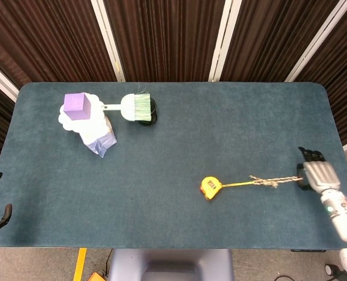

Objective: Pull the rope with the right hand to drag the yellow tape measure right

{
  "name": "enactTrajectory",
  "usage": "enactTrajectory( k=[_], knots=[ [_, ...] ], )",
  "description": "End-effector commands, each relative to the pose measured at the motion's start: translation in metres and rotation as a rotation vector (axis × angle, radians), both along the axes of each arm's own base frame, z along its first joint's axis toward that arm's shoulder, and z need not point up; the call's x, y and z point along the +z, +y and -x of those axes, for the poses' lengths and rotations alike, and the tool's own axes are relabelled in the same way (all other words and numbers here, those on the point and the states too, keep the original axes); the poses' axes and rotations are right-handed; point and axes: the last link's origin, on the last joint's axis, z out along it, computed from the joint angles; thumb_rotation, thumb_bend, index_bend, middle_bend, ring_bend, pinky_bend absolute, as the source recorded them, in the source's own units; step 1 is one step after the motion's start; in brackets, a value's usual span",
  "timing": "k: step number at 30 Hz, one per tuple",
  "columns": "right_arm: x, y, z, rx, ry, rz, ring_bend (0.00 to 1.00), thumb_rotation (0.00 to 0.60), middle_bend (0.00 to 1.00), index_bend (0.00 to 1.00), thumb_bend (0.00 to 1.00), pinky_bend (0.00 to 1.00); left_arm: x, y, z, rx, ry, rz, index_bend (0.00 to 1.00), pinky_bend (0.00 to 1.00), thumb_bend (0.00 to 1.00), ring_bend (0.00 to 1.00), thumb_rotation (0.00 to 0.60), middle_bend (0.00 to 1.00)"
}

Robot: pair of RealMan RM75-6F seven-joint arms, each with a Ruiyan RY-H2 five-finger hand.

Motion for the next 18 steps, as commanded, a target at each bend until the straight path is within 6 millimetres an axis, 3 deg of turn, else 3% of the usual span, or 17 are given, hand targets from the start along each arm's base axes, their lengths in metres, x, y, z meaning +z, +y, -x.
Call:
enactTrajectory(
  k=[1,11,18],
  knots=[
    [0.01,0.005,0.011,-0.02,0.013,0.019,0.01,0.6,0.02,0.73,0.48,0.0,0.0,0.0,0.0,0.0,0.002,0.0,0.04,0.07,0.47,0.0,0.6,0.0],
    [0.023,0.009,0.03,-0.063,0.038,0.077,0.01,0.6,0.02,0.74,0.48,0.0,0.001,0.0,0.002,0.003,0.001,-0.004,0.04,0.07,0.47,0.0,0.6,0.0],
    [0.018,0.002,0.019,-0.043,0.019,0.085,0.01,0.6,0.02,0.72,0.48,0.0,0.0,0.0,0.0,-0.002,-0.002,-0.002,0.04,0.07,0.47,0.0,0.6,0.0]
  ],
)
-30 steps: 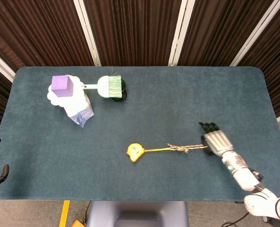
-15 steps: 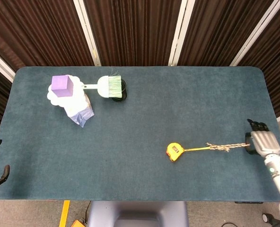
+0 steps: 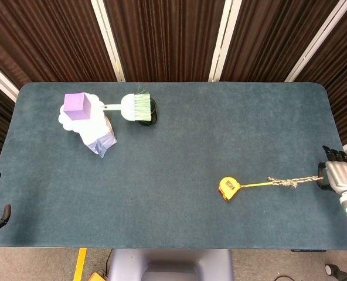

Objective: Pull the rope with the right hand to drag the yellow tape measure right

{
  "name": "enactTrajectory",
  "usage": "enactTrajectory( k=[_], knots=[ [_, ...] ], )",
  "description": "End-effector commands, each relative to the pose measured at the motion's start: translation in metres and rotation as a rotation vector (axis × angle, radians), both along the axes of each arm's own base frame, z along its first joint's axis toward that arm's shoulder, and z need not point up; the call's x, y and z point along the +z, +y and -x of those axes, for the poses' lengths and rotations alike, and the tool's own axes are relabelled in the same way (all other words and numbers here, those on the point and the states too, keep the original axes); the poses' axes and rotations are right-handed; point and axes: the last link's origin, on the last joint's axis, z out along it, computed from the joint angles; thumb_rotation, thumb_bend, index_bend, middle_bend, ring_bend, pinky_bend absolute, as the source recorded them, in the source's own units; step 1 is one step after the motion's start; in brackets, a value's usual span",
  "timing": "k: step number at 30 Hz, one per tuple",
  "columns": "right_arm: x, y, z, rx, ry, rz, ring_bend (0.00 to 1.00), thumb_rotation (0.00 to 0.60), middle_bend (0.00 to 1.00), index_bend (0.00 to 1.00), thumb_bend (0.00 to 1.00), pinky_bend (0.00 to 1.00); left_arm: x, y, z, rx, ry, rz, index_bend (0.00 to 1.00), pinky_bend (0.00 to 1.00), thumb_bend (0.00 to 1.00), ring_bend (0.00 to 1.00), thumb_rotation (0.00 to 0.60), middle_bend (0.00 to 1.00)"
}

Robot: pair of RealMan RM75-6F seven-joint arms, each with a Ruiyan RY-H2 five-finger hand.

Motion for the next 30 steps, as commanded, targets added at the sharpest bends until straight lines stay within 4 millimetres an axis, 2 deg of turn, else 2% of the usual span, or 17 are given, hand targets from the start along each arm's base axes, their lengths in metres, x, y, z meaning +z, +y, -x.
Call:
enactTrajectory(
  k=[1,3,4,8,14,17,22,30],
  knots=[
    [-0.006,-0.003,-0.011,0.026,-0.035,-0.001,0.01,0.6,0.02,0.68,0.48,0.0,-0.001,0.002,-0.002,-0.003,0.0,0.001,0.04,0.07,0.47,0.0,0.6,0.0],
    [-0.013,-0.005,-0.026,0.064,-0.1,0.004,0.0,0.6,0.02,0.54,0.45,0.0,0.0,0.002,-0.001,0.0,0.0,0.0,0.04,0.07,0.47,0.0,0.6,0.0],
    [-0.016,-0.006,-0.033,0.084,-0.126,0.006,0.0,0.6,0.02,0.51,0.43,0.0,0.0,0.002,-0.001,0.001,-0.001,0.0,0.05,0.07,0.47,0.0,0.6,0.0],
    [-0.022,-0.002,-0.07,0.2,-0.2,0.004,0.0,0.6,0.0,0.25,0.29,0.0,0.001,0.003,0.0,0.004,-0.001,-0.003,0.05,0.07,0.47,0.0,0.6,0.0],
    [-0.027,0.03,-0.109,0.297,-0.218,-0.032,0.0,0.6,0.0,0.11,0.18,0.0,0.0,0.003,-0.001,0.004,-0.001,-0.002,0.05,0.07,0.47,0.0,0.6,0.0],
    [-0.027,0.052,-0.119,0.322,-0.226,-0.038,0.0,0.6,0.0,0.1,0.15,0.0,0.0,0.003,0.0,0.004,0.001,-0.001,0.05,0.07,0.47,0.0,0.6,0.0],
    [-0.012,0.089,-0.115,0.299,-0.291,0.027,0.0,0.6,0.0,0.1,0.15,0.0,0.0,0.003,0.0,0.006,0.002,-0.002,0.05,0.07,0.47,0.0,0.6,0.0],
    [0.012,0.128,-0.062,0.201,-0.238,0.239,0.0,0.6,0.0,0.14,0.15,0.0,-0.001,0.004,0.0,0.01,0.008,0.001,0.05,0.07,0.47,0.0,0.6,0.0]
  ],
)
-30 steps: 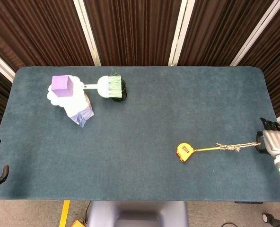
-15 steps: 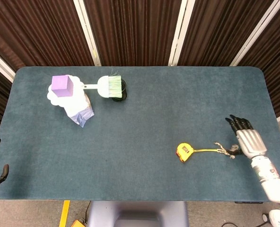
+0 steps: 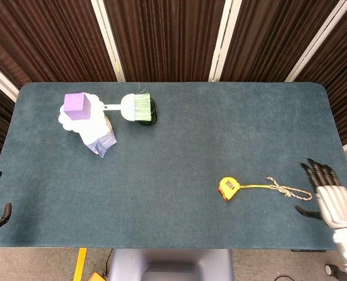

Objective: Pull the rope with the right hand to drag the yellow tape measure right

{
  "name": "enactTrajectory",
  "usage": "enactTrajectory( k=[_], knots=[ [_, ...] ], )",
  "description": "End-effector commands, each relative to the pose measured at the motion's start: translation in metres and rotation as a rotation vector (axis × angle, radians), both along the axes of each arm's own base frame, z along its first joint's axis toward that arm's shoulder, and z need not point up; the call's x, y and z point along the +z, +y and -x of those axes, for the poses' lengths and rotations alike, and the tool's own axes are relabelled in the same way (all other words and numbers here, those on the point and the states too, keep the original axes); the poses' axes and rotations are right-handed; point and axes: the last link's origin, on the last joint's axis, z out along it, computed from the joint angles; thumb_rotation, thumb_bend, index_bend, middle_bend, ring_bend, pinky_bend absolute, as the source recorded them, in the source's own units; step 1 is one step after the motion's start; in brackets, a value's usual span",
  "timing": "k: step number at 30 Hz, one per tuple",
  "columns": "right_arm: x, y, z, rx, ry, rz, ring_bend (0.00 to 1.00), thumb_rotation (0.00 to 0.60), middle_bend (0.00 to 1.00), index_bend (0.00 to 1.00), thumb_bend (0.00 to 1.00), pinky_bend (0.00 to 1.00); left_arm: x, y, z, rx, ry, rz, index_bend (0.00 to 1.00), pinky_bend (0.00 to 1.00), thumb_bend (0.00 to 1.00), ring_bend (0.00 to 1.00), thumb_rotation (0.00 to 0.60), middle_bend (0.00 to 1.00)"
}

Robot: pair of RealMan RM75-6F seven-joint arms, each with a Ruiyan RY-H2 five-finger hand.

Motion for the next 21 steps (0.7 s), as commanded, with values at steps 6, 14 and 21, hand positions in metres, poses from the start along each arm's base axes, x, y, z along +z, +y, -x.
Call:
enactTrajectory(
  k=[6,14,21],
  knots=[
    [0.02,0.023,0.041,-0.092,-0.027,0.155,0.0,0.6,0.0,0.15,0.15,0.0,-0.002,-0.001,0.001,0.002,0.008,0.001,0.05,0.07,0.47,0.0,0.6,0.0],
    [0.021,0.023,0.044,-0.099,-0.032,0.133,0.0,0.6,0.0,0.14,0.15,0.0,-0.003,0.001,0.001,-0.002,0.013,0.003,0.05,0.07,0.47,0.0,0.6,0.0],
    [0.016,0.022,0.037,-0.074,-0.028,0.109,0.0,0.6,0.0,0.14,0.15,0.0,-0.003,0.001,0.004,0.007,0.021,0.008,0.05,0.07,0.47,0.0,0.6,0.0]
  ],
)
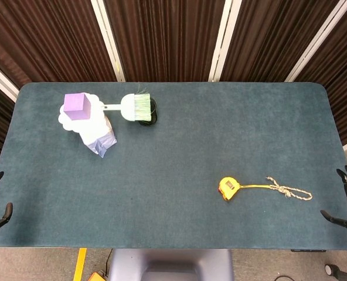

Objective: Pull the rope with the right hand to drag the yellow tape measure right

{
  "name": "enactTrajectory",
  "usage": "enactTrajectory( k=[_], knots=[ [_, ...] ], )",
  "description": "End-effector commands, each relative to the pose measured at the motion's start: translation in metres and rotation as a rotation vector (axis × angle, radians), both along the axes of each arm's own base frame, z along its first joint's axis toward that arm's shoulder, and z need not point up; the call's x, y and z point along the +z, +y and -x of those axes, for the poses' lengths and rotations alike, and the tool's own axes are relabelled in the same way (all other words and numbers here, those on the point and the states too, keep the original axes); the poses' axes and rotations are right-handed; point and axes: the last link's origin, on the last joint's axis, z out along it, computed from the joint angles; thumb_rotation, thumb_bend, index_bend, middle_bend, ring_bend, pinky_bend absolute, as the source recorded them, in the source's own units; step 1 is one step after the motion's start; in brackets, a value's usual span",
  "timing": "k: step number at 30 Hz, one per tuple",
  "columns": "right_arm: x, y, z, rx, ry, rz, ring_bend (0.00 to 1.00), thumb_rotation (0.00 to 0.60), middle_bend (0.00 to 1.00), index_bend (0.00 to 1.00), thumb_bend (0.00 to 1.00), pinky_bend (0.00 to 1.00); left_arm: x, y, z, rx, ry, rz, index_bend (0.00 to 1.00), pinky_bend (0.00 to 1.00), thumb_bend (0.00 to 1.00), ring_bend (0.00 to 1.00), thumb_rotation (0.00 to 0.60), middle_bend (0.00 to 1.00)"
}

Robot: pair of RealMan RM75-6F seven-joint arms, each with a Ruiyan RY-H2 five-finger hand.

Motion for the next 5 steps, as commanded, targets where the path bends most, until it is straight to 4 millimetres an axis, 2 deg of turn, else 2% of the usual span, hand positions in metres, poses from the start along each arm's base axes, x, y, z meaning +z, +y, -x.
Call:
enactTrajectory(
  k=[1,5],
  knots=[
    [-0.0012,-0.0006,-0.0021,0.009,-0.001,-0.001,0.0,0.6,0.0,0.14,0.15,0.0,0.0,-0.0001,0.0006,0.004,0.002,0.001,0.05,0.07,0.47,0.0,0.6,0.0],
    [-0.0065,-0.0028,-0.0045,0.022,0.023,-0.006,0.0,0.6,0.0,0.14,0.15,0.0,-0.0009,0.0003,0.0007,0.007,0.004,0.001,0.05,0.07,0.47,0.0,0.6,0.0]
  ],
)
